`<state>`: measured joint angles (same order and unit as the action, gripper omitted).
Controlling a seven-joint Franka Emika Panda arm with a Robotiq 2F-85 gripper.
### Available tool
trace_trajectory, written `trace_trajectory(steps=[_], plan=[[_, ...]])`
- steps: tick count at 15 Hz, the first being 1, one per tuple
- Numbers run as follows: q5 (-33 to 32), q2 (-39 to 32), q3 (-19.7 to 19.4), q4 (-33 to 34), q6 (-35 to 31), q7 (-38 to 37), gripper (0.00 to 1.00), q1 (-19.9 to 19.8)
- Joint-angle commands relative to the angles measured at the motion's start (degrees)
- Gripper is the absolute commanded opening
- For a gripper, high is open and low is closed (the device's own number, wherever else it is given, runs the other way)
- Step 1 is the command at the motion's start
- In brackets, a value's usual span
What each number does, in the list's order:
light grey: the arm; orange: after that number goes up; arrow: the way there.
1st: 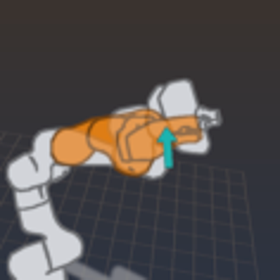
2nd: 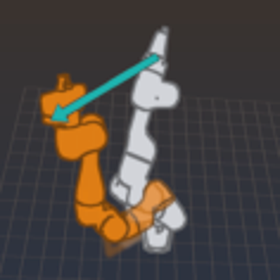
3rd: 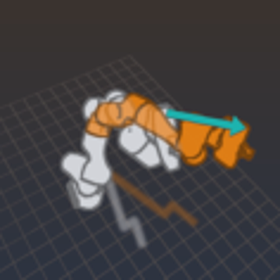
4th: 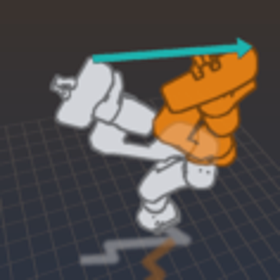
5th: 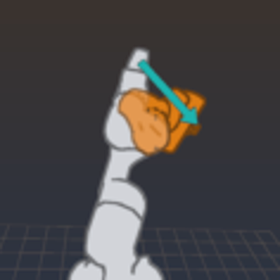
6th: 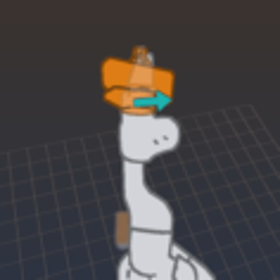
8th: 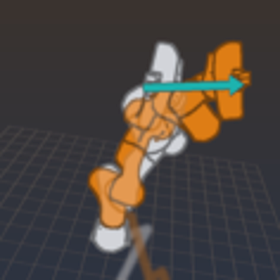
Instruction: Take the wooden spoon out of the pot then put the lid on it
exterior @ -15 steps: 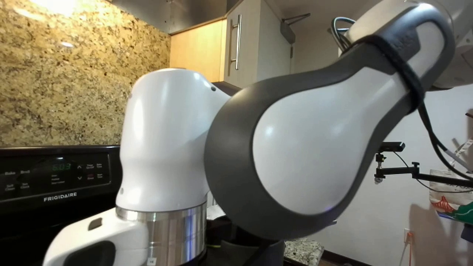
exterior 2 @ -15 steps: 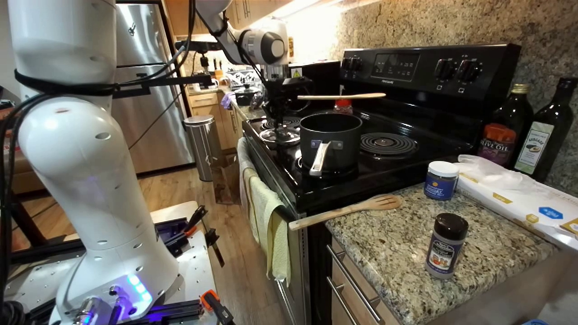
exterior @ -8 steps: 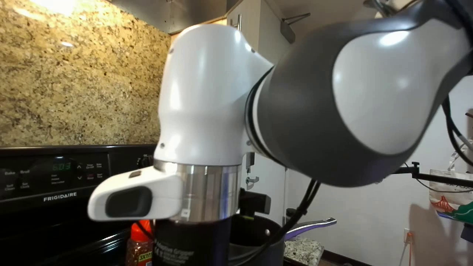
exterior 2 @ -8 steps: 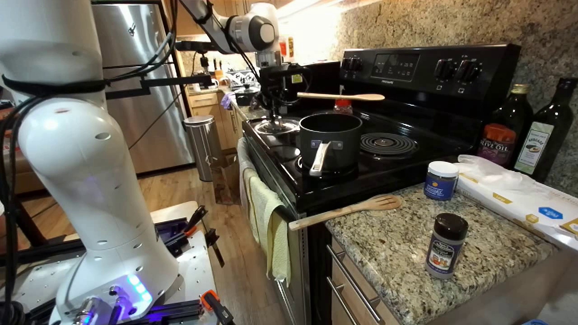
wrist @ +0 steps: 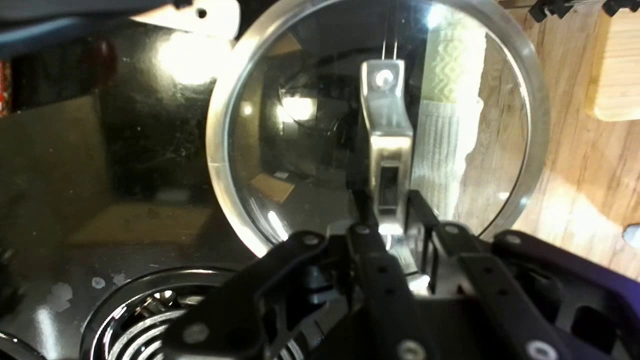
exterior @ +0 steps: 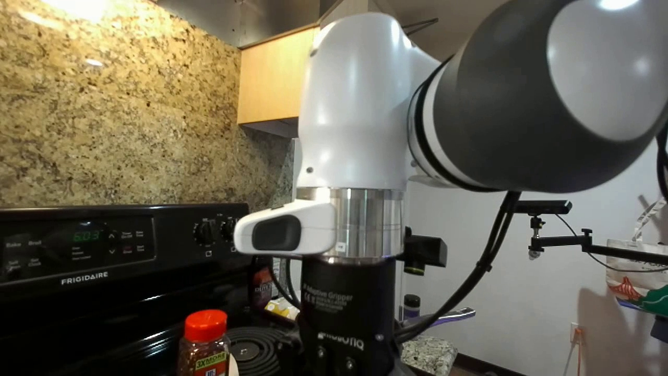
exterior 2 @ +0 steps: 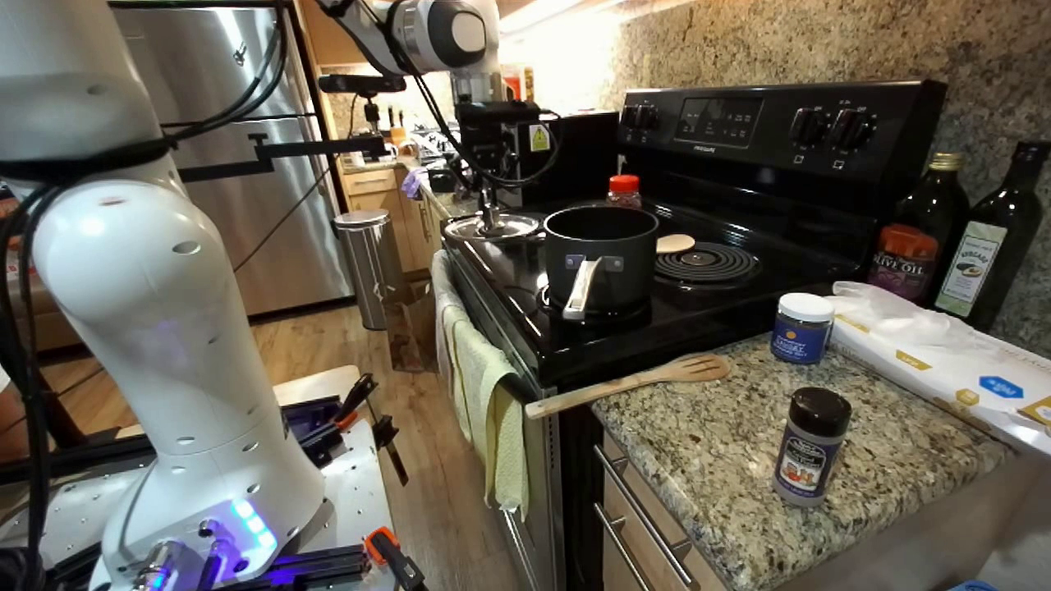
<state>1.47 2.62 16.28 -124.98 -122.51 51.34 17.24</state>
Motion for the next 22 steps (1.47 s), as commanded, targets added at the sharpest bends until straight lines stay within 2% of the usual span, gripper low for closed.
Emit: trace_trajectory(steps=[1, 9, 14, 18, 22], plan=[[2.4, 4.0, -0.7, -2.7, 0.9, -0.5, 0.12, -0.2], [0.6, 10.8, -2.9, -2.3, 1.5, -6.1, 0.12, -0.7], [2.9, 14.0, -8.5, -0.7, 1.1, -6.7, 0.12, -2.4], [3.2, 13.0, -12.9, -0.1, 0.1, -6.6, 0.12, -4.7], [4.6, 11.7, -15.3, -0.8, -1.1, -6.5, 0.12, -6.0]])
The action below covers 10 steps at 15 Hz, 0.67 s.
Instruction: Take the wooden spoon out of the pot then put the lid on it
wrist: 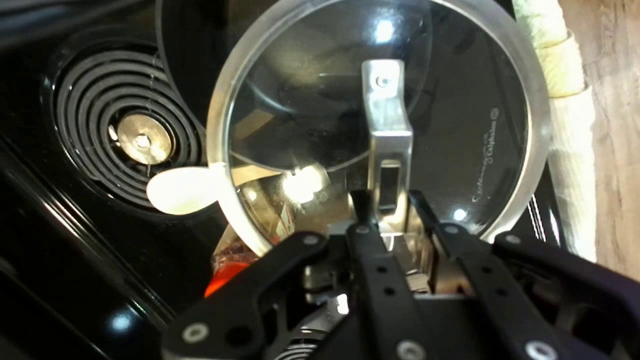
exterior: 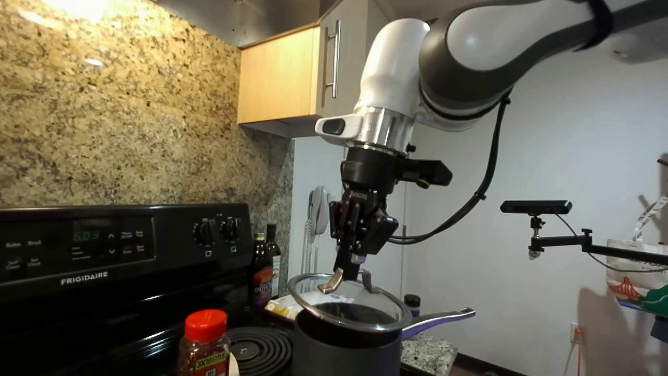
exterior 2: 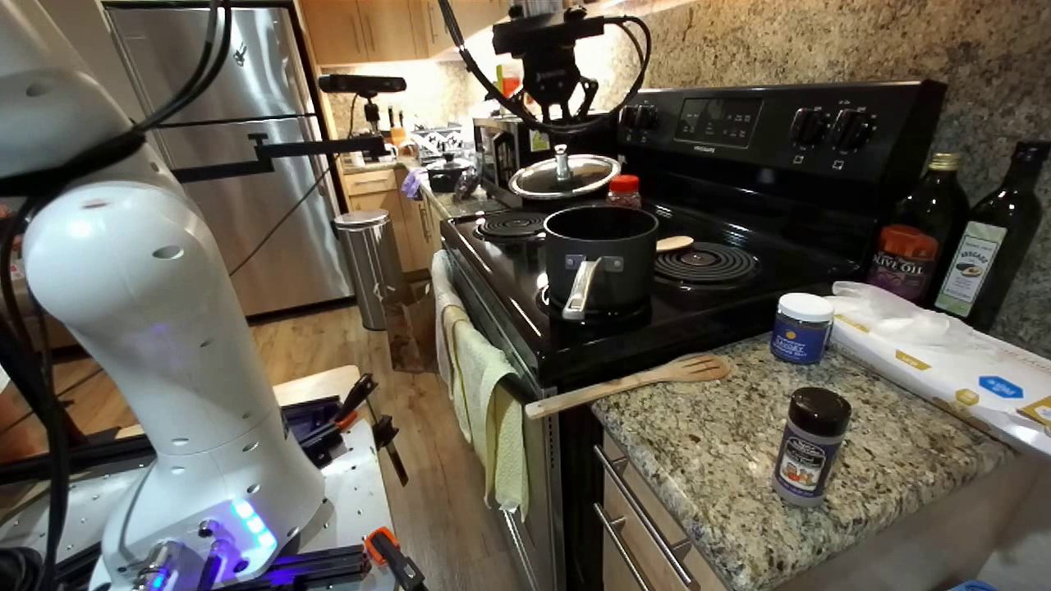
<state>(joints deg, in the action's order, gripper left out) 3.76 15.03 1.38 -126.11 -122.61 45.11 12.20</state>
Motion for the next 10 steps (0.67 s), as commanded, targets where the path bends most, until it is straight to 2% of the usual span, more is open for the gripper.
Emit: trace_trajectory(steps=[1, 10], plan=[[2.1, -1.0, -0.4, 0.1, -1.2, -0.9, 0.12, -1.3], [-6.0, -5.4, 1.0, 0.4, -4.1, -10.1, 0.12, -3.4]])
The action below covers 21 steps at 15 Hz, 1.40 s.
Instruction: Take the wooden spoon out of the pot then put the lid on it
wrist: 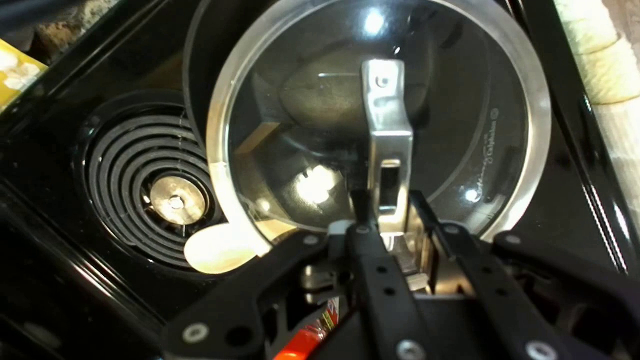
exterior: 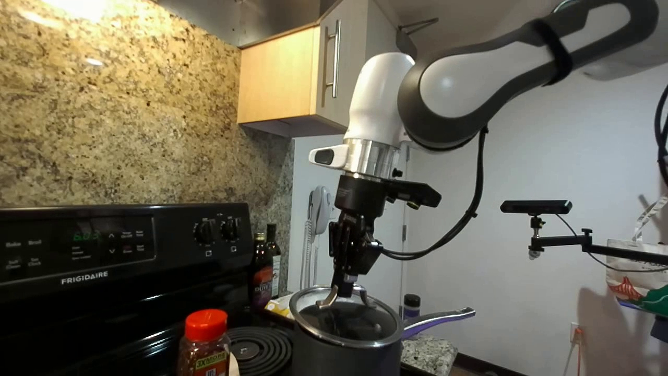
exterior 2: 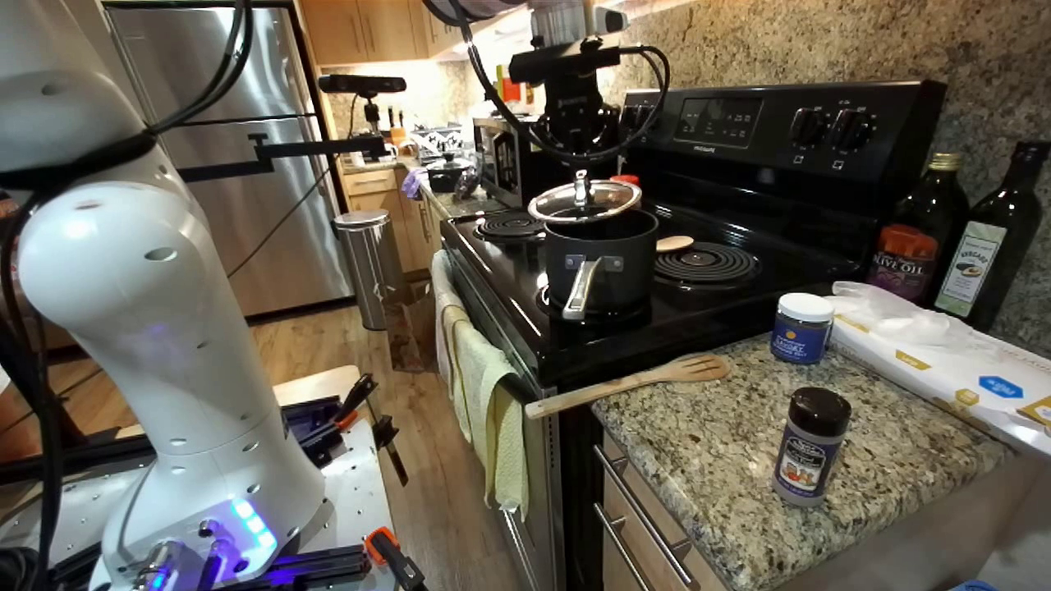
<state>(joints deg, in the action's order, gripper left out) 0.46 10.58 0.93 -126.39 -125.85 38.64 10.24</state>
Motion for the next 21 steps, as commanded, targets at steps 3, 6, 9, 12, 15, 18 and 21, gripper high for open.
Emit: trace_trajectory(steps=[3, 6, 9, 12, 15, 18, 21], plan=[[-3.9, -1.5, 1.5, 0.5, -1.1, -5.5, 0.12, -1.6], [-2.8, -1.0, 1.1, 0.2, -1.3, -5.3, 0.12, -1.5], [-1.8, 0.2, 0.8, -0.1, -1.6, -4.6, 0.12, -1.5], [-1.7, 1.7, 0.4, -0.6, -2.6, -5.2, 0.12, -1.8], [-2.0, 2.7, -0.1, -1.1, -2.6, -5.7, 0.12, -2.3], [-2.0, 2.7, -0.4, -1.6, -3.1, -5.7, 0.12, -2.7], [-2.0, 1.7, -0.3, -1.8, -2.8, -5.6, 0.12, -2.5]])
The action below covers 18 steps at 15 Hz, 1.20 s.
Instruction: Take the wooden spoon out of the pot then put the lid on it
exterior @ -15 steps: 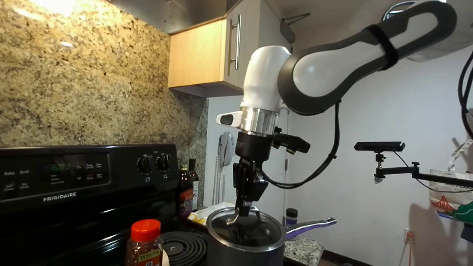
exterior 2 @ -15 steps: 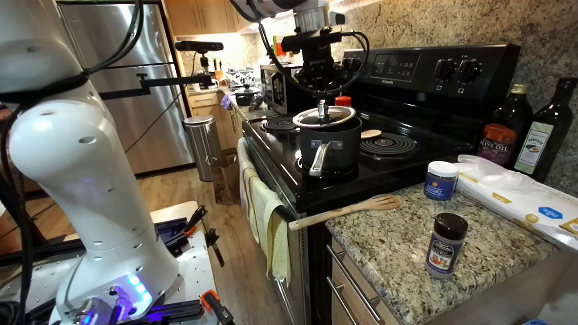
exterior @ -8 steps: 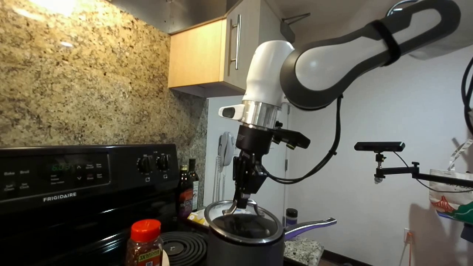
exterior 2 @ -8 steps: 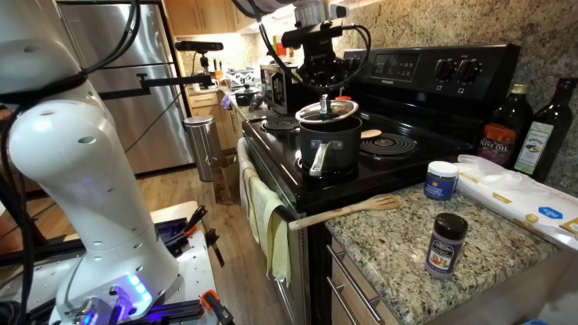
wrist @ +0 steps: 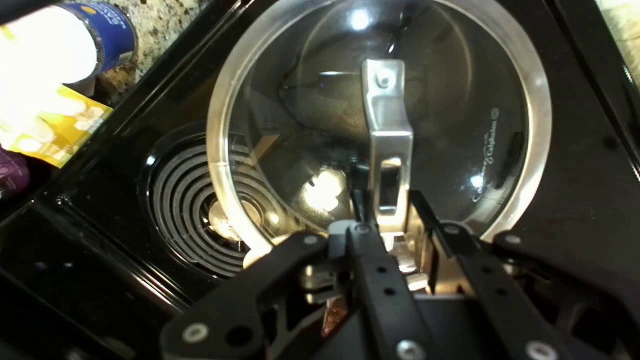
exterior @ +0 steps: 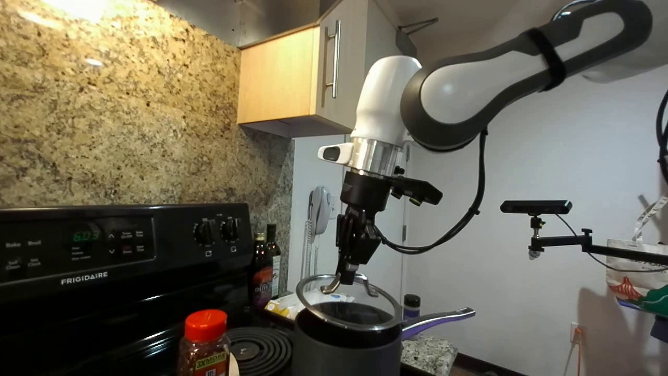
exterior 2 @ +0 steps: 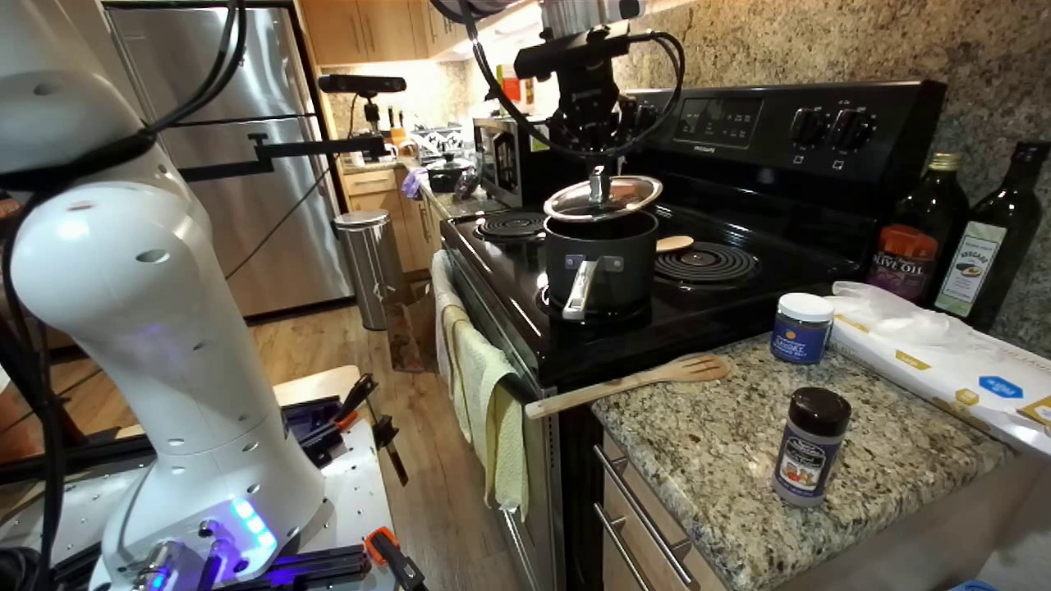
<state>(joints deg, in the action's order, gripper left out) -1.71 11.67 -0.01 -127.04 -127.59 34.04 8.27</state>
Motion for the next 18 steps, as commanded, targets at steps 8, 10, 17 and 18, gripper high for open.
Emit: trace_trajectory(steps=[8, 10, 17, 18], plan=[[0.0, -0.1, 1.4, -2.1, -1.3, -0.9, 0.12, -0.4], [0.0, -0.3, 1.4, -1.9, -1.3, -0.7, 0.12, -0.4], [-1.7, -1.5, 1.4, -1.3, -3.1, -0.5, 0.12, -0.8], [-1.8, -1.6, 1.4, -1.3, -3.0, -0.5, 0.12, -0.8]])
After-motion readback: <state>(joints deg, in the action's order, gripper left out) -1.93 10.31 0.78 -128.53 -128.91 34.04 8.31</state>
